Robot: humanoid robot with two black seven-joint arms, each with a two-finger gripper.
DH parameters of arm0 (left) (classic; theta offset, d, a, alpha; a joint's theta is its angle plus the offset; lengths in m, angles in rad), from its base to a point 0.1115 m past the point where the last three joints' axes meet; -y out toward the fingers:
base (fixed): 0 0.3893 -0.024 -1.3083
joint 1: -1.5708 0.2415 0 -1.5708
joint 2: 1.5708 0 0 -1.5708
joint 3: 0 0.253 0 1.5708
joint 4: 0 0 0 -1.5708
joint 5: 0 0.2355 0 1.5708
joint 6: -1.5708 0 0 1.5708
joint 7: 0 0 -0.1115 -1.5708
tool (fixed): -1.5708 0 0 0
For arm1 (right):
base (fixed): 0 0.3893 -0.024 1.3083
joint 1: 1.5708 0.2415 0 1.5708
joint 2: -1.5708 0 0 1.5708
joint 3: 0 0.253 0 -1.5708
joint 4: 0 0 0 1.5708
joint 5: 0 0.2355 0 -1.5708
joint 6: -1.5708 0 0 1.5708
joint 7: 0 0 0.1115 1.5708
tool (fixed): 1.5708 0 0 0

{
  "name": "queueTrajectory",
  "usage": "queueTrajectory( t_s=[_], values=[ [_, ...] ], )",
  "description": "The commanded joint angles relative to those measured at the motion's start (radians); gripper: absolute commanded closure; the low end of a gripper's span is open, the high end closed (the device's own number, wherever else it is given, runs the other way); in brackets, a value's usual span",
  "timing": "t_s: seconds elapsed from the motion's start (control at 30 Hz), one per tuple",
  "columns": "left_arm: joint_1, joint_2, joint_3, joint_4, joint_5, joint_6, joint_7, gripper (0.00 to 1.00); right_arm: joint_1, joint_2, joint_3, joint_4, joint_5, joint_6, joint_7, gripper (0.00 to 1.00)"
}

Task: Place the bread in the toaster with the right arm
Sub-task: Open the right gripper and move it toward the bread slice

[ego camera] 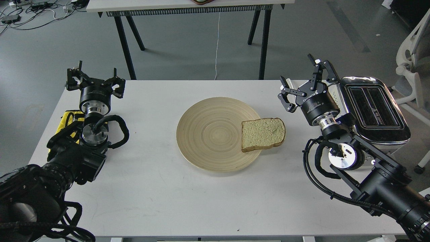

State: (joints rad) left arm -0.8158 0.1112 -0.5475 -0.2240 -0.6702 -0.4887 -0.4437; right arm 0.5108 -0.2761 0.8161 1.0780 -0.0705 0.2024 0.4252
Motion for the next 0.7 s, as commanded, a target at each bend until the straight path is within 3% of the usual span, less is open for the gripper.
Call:
queueTrajectory(
  t_s=[0.0,0.3,0.53,0.67],
  values=[
    [0.001,0.002,0.001,0.000,0.001,0.000,0.000,0.00,0.002,0.000,0.000,0.002,0.000,0.000,-0.002,0.04],
    [0.001,-0.001,0.001,-0.002,0.001,0.000,-0.001,0.00,0.011,-0.001,-0.005,0.003,-0.027,-0.001,-0.003,0.04],
    [0.001,-0.001,0.001,-0.002,0.001,0.000,-0.001,0.00,0.083,-0.012,-0.023,0.017,-0.300,-0.121,-0.008,0.04],
    [0.000,-0.001,0.000,-0.002,0.001,0.000,-0.001,0.00,0.092,-0.014,-0.043,0.016,-0.526,-0.199,-0.048,0.04]
  ],
)
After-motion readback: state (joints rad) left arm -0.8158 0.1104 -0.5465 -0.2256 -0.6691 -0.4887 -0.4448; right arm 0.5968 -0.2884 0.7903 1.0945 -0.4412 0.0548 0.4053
